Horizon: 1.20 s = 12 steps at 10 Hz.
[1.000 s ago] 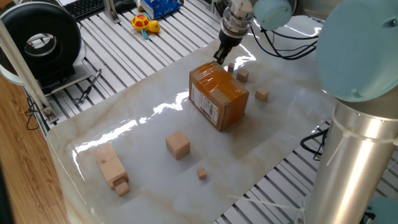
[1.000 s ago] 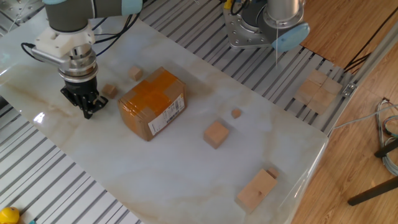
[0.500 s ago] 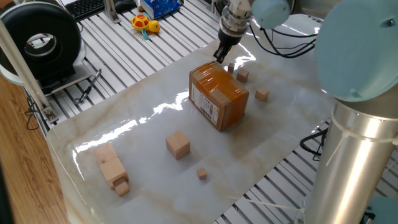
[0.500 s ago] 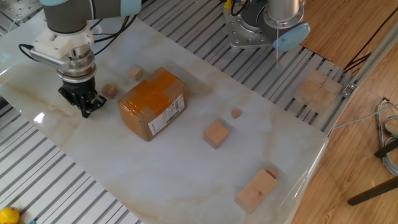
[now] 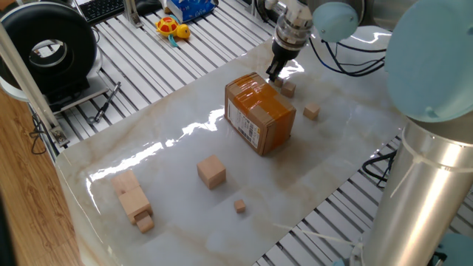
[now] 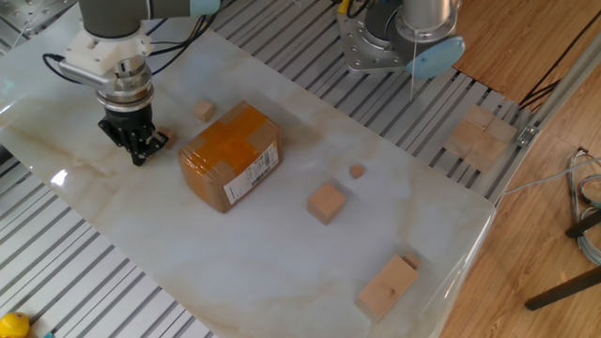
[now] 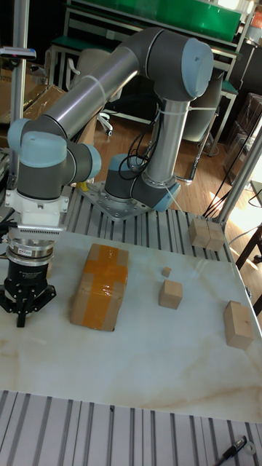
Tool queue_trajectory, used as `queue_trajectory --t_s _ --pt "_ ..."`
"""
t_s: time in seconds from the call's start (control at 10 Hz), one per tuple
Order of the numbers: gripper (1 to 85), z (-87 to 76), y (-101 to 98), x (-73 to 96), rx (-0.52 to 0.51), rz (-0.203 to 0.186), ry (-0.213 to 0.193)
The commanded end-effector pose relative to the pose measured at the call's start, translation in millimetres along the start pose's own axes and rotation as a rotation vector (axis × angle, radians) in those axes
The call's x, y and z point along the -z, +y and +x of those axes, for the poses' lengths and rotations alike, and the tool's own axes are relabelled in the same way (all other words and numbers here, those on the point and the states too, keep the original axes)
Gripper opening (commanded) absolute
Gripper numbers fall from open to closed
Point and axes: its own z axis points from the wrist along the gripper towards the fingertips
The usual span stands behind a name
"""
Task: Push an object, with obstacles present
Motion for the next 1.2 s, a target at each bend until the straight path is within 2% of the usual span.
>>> queue_trajectory --t_s 0.0,0.4,0.6,0.8,1.0,1.1 --pt "1.3 8.6 6.2 -0.5 -0.039 -0.031 -0.003" --pt "1.3 -5.7 7.2 10.8 -0.025 -0.03 0.016" --pt "1.3 -15.6 11.6 26.1 -0.013 -0.013 0.023" --pt "1.3 -25.5 20.0 40.2 -0.008 -0.025 0.021" --pt "1.3 -30.6 30.9 58.0 -0.022 -0.03 0.04" --pt "1.3 -33.0 34.6 61.4 -0.026 -0.034 0.041"
